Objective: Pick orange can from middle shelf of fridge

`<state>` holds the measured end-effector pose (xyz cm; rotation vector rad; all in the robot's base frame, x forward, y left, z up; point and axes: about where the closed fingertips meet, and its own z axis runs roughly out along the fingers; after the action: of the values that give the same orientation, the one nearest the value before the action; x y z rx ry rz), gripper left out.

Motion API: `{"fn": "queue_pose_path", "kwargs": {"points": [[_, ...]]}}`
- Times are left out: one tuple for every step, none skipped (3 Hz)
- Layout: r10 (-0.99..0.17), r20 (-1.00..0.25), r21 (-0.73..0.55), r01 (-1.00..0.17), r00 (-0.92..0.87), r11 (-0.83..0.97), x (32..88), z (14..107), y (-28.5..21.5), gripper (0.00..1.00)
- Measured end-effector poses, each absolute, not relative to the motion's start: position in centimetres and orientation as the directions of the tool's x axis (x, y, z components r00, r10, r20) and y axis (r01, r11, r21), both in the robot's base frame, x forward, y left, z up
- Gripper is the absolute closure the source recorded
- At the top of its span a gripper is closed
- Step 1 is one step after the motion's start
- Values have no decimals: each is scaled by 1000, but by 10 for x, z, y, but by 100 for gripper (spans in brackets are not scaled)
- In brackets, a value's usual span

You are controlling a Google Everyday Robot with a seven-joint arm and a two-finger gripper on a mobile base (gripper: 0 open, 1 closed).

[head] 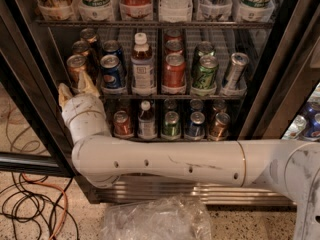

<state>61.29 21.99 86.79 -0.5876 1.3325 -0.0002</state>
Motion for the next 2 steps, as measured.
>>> {"fn": "queue_pose_path", "kwargs": {"points": [[-326,-911,-397,-325,252,858,617,866,219,30],[-332,-912,-399,-326,243,857,626,863,220,23]]}}
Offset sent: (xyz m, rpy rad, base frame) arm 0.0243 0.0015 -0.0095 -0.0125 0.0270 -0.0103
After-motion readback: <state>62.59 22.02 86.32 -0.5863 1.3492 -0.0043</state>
